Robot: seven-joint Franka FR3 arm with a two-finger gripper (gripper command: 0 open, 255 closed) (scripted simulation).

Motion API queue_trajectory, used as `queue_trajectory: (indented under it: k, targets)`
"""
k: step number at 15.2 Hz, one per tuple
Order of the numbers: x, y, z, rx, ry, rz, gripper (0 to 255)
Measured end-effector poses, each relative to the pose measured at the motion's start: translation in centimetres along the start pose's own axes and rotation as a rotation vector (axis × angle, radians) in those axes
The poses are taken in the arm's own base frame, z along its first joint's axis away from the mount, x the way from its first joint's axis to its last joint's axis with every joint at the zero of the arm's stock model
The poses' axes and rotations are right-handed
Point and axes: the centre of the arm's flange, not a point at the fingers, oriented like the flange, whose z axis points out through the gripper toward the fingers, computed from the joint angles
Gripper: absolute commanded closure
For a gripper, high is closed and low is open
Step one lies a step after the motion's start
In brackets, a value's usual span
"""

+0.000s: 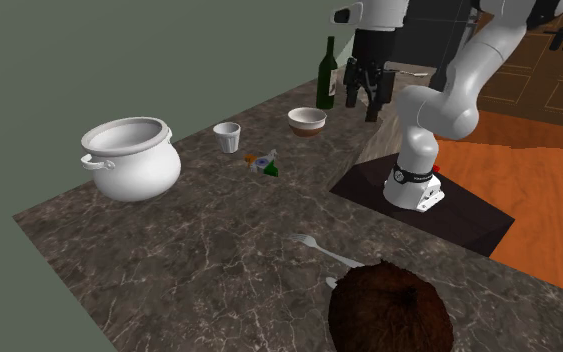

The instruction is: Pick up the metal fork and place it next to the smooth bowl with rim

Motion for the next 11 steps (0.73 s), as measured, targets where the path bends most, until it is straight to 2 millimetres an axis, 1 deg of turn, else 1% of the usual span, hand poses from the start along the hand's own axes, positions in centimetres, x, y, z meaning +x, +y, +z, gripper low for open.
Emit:
queue_trajectory:
  k: [1, 3, 5, 6, 7, 9, 11]
  targets:
    - [0.3, -0.6, 0.8, -0.001, -0.008, 0.038, 0]
    - [1.0, -2.3, 3.0, -0.004, -0.025, 0.114, 0]
    - [2.0, -3.5, 5.1, -0.007, -0.041, 0.190, 0]
    - [2.4, -4.3, 5.9, -0.008, -0.050, 0.227, 0]
    - [2.9, -5.5, 6.8, -0.010, -0.057, 0.264, 0]
    - [4.2, -6.6, 9.2, -0.012, -0.075, 0.341, 0]
    - [4.9, -7.7, 11.5, -0.016, -0.091, 0.418, 0]
